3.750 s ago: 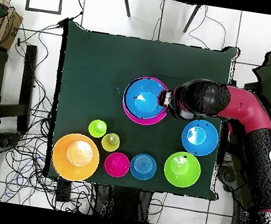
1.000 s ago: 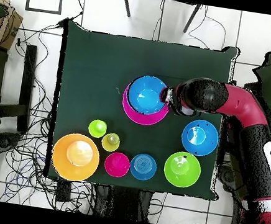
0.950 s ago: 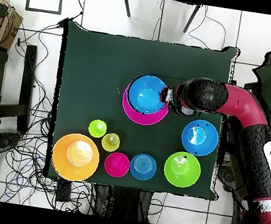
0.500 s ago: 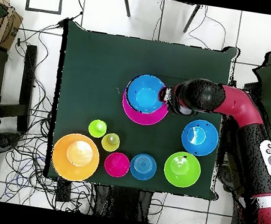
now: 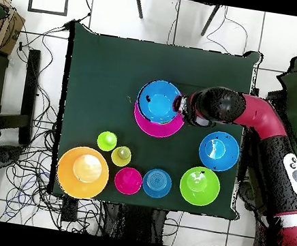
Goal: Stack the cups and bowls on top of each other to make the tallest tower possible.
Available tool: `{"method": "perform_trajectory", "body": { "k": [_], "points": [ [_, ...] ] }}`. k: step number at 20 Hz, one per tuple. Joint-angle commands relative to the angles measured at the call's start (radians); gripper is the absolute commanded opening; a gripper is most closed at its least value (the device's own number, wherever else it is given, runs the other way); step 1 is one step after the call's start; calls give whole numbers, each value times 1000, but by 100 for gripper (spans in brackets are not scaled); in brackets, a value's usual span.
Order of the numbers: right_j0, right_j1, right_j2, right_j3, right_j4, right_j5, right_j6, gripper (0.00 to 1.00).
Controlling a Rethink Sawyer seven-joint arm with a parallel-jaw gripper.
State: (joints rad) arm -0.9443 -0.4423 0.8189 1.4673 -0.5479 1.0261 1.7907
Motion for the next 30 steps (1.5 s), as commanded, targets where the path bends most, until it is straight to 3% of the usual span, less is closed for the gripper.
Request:
{"method": "perform_trajectory", "body": {
  "k": [1,8,21,30],
  "points": [
    [1,6,8,4,-83,-50,-290,0],
    [0,3,12,-2,-78,-31,-295,0],
    [-37,-84,30,113,-49,-7,-262,0],
    [-42,-67,28,138,-53,-36,-245,0]
  ]
}}
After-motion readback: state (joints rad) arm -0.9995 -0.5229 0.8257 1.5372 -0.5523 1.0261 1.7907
